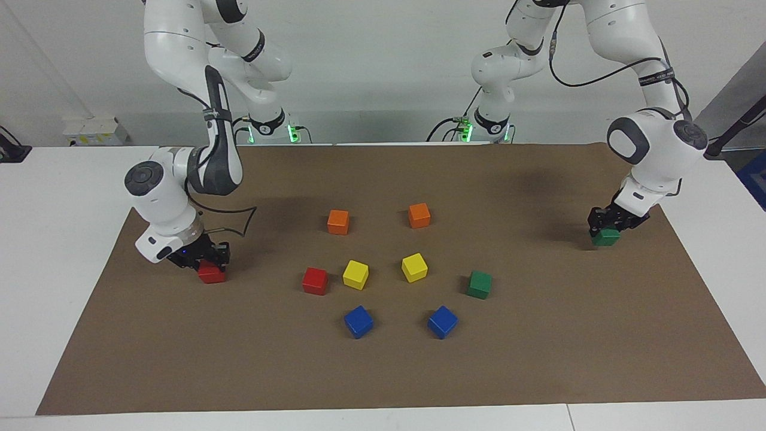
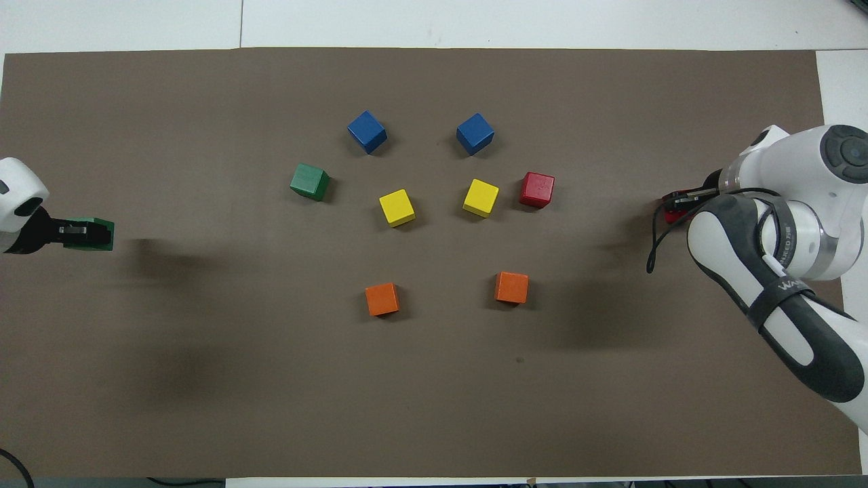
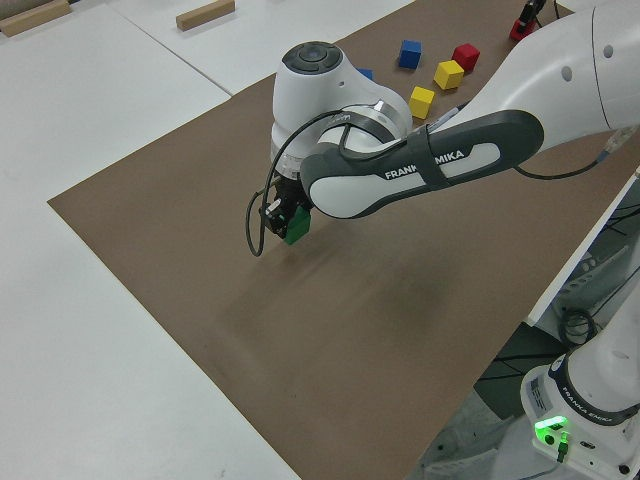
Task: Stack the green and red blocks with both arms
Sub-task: 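Lower and release the green block with the left gripper while the right gripper releases red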
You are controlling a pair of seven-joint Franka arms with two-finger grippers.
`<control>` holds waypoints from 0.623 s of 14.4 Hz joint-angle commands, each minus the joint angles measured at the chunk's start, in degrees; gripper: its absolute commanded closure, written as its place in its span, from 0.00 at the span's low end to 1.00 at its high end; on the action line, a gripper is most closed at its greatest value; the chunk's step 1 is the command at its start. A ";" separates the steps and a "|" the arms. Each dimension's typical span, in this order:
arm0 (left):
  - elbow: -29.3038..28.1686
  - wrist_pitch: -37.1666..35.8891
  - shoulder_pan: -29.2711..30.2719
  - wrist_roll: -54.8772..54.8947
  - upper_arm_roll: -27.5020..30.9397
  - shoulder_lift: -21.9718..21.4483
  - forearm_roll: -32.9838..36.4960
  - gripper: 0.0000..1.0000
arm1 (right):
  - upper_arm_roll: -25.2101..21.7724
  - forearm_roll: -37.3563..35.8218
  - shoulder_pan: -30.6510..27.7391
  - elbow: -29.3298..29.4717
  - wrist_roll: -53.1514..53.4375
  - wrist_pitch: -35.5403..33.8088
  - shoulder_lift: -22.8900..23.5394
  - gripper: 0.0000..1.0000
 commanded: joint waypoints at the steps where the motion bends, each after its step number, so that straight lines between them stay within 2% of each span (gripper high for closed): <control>1: -0.64 3.04 0.98 1.37 -0.53 0.63 -1.04 1.00 | 0.71 0.59 -1.09 -0.48 -2.10 1.57 0.10 1.00; 6: -2.22 8.31 1.60 1.28 -0.53 3.00 -1.04 1.00 | 0.71 0.59 -0.91 -0.57 -2.27 1.57 0.10 0.99; 7: -2.22 8.67 1.69 1.28 -0.53 3.27 -1.04 1.00 | 0.71 0.42 -0.83 -0.57 -2.71 1.66 0.19 0.87; 8: -2.22 8.67 1.69 1.28 -0.53 3.36 -1.04 1.00 | 0.71 0.42 -0.82 -0.57 -2.89 1.66 0.19 0.67; 9: -2.22 8.67 1.69 1.28 -0.53 3.36 -1.04 1.00 | 0.71 0.42 -0.82 -0.57 -2.80 1.66 0.19 0.39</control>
